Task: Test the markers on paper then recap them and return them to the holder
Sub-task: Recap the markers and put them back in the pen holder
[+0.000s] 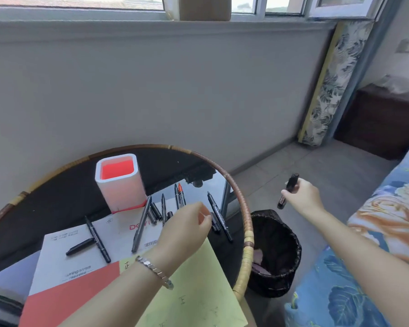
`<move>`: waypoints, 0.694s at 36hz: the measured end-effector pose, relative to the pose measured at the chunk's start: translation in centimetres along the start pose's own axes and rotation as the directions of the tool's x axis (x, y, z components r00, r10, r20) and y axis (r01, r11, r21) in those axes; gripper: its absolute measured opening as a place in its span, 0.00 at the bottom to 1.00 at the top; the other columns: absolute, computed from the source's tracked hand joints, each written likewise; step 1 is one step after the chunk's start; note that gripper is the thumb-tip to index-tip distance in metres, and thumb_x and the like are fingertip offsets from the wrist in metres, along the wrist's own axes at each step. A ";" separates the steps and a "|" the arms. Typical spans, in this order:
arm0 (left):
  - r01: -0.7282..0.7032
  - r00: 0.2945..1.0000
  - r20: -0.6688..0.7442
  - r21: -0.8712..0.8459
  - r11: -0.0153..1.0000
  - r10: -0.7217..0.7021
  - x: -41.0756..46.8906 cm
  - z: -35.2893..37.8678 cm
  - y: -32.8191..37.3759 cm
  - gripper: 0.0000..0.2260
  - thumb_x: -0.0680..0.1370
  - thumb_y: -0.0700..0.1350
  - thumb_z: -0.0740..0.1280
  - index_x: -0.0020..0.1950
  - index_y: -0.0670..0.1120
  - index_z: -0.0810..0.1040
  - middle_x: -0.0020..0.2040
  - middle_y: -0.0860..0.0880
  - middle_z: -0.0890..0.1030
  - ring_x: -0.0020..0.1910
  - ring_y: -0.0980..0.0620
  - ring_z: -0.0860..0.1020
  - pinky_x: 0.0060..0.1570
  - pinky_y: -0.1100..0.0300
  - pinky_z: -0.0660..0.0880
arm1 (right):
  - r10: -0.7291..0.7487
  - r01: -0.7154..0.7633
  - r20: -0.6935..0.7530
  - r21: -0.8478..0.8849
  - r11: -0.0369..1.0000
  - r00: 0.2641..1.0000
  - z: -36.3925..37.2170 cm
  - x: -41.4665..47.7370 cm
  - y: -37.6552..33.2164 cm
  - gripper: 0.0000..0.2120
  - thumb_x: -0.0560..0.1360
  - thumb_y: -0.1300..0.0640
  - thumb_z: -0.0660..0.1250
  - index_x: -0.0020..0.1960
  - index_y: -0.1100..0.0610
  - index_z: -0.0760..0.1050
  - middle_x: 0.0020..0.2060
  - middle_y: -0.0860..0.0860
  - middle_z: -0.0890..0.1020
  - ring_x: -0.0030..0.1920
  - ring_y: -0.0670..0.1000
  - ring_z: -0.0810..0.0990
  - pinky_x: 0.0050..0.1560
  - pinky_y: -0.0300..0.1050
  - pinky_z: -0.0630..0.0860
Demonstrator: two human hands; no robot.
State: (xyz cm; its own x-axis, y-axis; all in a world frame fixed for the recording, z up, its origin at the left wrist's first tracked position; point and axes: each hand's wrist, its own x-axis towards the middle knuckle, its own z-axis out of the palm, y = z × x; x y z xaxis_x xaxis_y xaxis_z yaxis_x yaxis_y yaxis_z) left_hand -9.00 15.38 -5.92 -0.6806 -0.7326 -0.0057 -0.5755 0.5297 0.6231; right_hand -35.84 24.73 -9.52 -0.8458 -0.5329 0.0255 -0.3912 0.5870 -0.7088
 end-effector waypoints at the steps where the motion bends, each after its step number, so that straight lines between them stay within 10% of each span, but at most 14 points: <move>1: 0.002 1.000 0.000 0.008 1.000 -0.002 -0.2 0.1 -0.2 0.08 0.79 0.47 0.59 0.52 0.49 0.76 0.47 0.54 0.79 0.47 0.54 0.77 0.50 0.54 0.76 | 0.024 -0.024 0.004 -0.010 1.000 1.000 0.3 0.5 0.6 0.08 0.72 0.63 0.66 0.49 0.64 0.76 0.43 0.58 0.80 0.51 0.59 0.77 0.45 0.47 0.71; 14: -0.065 0.998 0.009 0.002 0.998 0.065 -2.2 -0.3 -2.0 0.06 0.77 0.45 0.61 0.50 0.52 0.77 0.52 0.65 0.77 0.46 0.61 0.76 0.48 0.55 0.76 | -0.180 0.179 0.022 0.049 0.983 0.983 -0.7 -3.4 -1.6 0.10 0.73 0.60 0.65 0.53 0.54 0.74 0.48 0.52 0.79 0.44 0.52 0.77 0.39 0.41 0.69; 25: -0.018 0.998 -0.051 0.041 0.999 0.020 -3.7 -1.5 -3.6 0.09 0.78 0.45 0.60 0.55 0.51 0.76 0.48 0.57 0.77 0.49 0.58 0.75 0.51 0.58 0.75 | -0.265 0.444 0.500 -0.279 0.852 0.824 5.0 -9.1 -9.0 0.20 0.74 0.55 0.62 0.64 0.53 0.65 0.45 0.49 0.75 0.46 0.51 0.76 0.40 0.44 0.72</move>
State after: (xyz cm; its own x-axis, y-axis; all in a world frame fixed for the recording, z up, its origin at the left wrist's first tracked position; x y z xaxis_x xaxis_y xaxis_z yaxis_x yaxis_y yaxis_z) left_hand -3.68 15.55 -6.97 -0.6682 -0.7425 0.0469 -0.5812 0.5603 0.5901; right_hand -22.82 21.24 -6.93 -0.4119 -0.8999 -0.1435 -0.8095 0.4337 -0.3957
